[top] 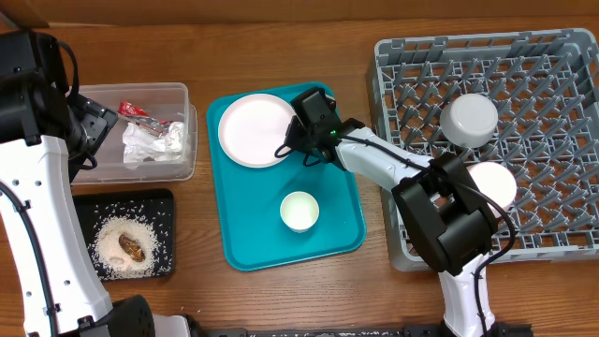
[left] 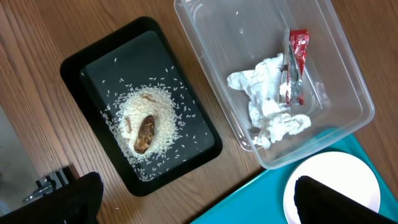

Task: Sort waste into correct bins and load items into the dishwasher
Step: 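Lift the white plate and carry it right into the rack, then stand the white plate upright in the rack and release it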

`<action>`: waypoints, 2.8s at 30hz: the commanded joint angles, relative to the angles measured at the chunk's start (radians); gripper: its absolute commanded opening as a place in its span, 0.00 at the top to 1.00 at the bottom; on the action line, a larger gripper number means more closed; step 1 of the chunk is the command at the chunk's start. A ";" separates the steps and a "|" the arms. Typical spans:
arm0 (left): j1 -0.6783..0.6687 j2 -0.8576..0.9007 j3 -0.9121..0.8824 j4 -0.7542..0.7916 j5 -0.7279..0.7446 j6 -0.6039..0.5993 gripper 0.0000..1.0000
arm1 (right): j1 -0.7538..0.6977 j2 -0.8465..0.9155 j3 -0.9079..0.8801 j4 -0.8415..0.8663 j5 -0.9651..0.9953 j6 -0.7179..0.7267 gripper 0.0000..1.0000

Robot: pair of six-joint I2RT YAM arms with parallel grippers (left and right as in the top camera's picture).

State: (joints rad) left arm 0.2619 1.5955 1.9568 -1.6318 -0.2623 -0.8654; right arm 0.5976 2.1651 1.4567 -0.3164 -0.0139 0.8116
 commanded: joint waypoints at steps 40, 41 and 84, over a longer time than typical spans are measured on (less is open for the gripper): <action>0.000 0.003 0.004 -0.002 -0.002 -0.018 0.00 | -0.404 -0.633 0.018 -0.321 0.544 -0.529 0.96; 0.000 0.003 0.004 -0.002 -0.002 -0.018 0.00 | -0.402 -0.627 0.018 -0.316 0.586 -0.550 0.96; 0.000 0.004 0.004 -0.002 -0.002 -0.018 0.00 | -0.193 -0.356 0.021 -0.112 1.004 -0.872 0.10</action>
State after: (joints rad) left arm 0.2619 1.5955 1.9568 -1.6318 -0.2623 -0.8654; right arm 0.3763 1.8229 1.4601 -0.4362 0.8967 -0.1379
